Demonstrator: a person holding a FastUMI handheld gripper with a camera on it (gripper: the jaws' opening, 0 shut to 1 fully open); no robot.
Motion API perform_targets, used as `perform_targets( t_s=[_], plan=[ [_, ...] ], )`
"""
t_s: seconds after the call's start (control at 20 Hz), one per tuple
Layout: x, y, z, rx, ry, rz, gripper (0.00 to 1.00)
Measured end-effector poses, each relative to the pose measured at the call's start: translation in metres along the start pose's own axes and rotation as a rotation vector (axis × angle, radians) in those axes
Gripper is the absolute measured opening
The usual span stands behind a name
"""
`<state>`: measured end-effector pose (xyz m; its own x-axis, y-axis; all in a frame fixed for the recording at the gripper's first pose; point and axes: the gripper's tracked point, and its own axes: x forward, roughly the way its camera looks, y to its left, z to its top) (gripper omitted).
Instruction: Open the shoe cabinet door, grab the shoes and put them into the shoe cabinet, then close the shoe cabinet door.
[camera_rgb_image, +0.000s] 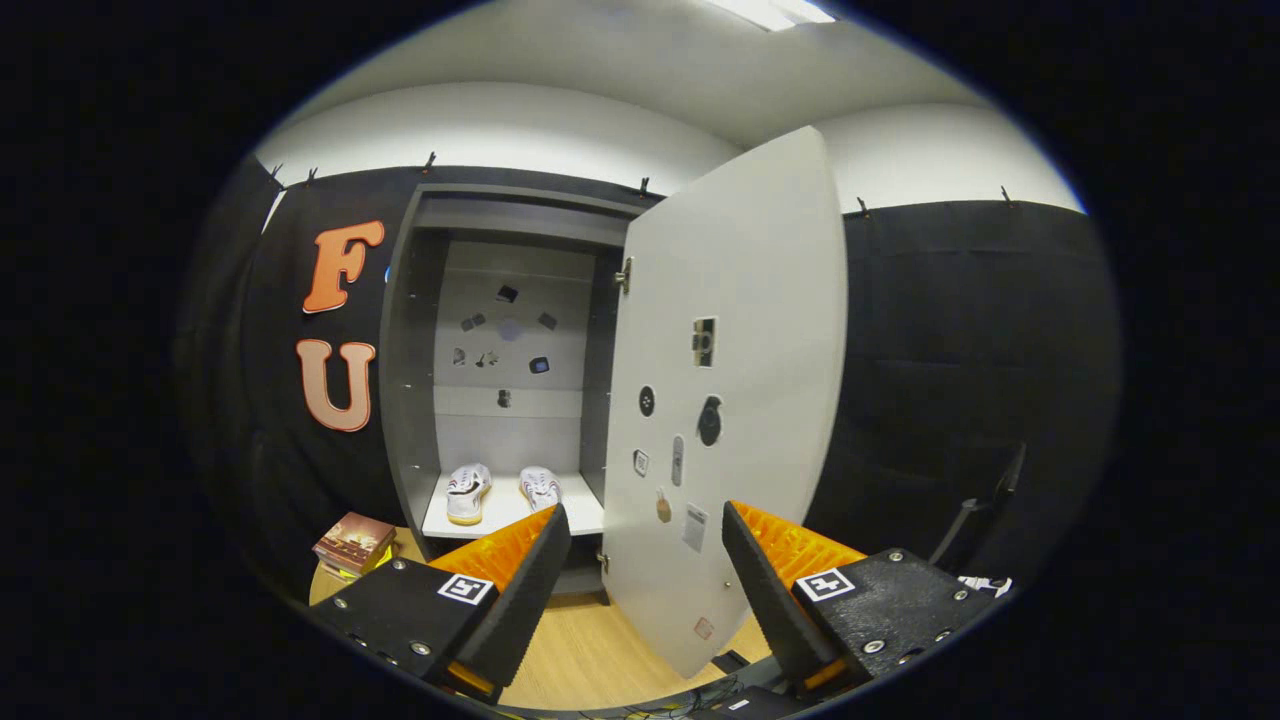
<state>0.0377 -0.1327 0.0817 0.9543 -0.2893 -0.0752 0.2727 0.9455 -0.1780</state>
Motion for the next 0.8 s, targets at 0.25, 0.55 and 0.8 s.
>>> perform_targets(
  t_s=[0.25, 0.55, 0.8],
  plan=[
    [-0.013, -0.067, 0.004, 0.004, -0.008, -0.078, 0.95],
    [0.002, -0.146, 0.006, 0.008, -0.009, -0.157, 0.95],
    [0.04, -0.19, -0.007, 0.046, 0.011, -0.178, 0.95]
  ],
)
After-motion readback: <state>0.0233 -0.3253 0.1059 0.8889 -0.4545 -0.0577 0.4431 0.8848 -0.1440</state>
